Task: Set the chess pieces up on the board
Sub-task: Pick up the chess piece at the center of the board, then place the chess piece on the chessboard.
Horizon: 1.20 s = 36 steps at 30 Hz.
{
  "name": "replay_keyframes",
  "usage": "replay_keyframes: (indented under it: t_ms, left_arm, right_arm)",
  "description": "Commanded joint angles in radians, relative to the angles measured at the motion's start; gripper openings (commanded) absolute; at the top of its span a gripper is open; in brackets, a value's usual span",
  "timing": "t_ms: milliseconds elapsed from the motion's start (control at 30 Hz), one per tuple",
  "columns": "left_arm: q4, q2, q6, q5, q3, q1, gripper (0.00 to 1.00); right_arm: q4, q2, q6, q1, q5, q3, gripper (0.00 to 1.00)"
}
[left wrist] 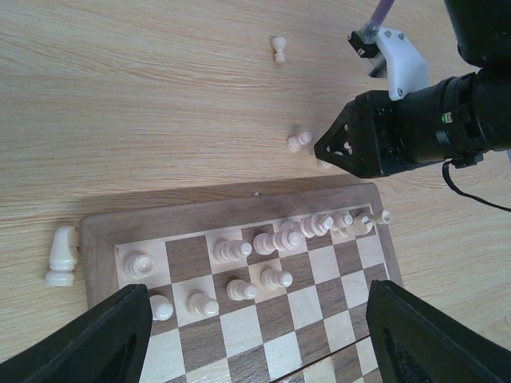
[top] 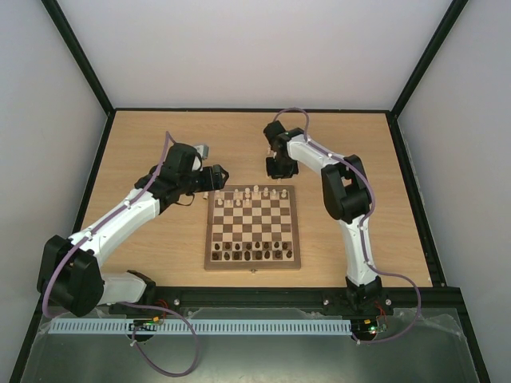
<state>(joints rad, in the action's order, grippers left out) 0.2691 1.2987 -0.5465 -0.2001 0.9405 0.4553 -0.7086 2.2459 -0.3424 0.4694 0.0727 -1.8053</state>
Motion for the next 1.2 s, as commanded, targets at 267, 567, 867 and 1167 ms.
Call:
replay_keyframes:
  t_ms: [267, 567, 867, 1167]
  left_arm:
    - [0.002, 0.004, 0.008, 0.009, -0.005, -0.003, 0.74]
    - [0.021, -0.027, 0.001, 0.025, 0.002, -0.003, 0.73]
    - [0.042, -0.075, -0.006, 0.028, -0.004, -0.003, 0.73]
    - [0.06, -0.099, -0.003, 0.032, -0.009, -0.003, 0.72]
  right_arm:
    - [-0.048, -0.022, 0.0, 0.005, 0.069, -0.009, 0.1]
    - [-0.052, -0.192, -0.013, 0.008, 0.095, 0.038, 0.07]
    - [-0.064, -0.443, -0.066, 0.057, 0.1, 0.311, 0.07]
    - [-0.013, -0.557, -0.118, 0.126, 0.072, 0.539, 0.08]
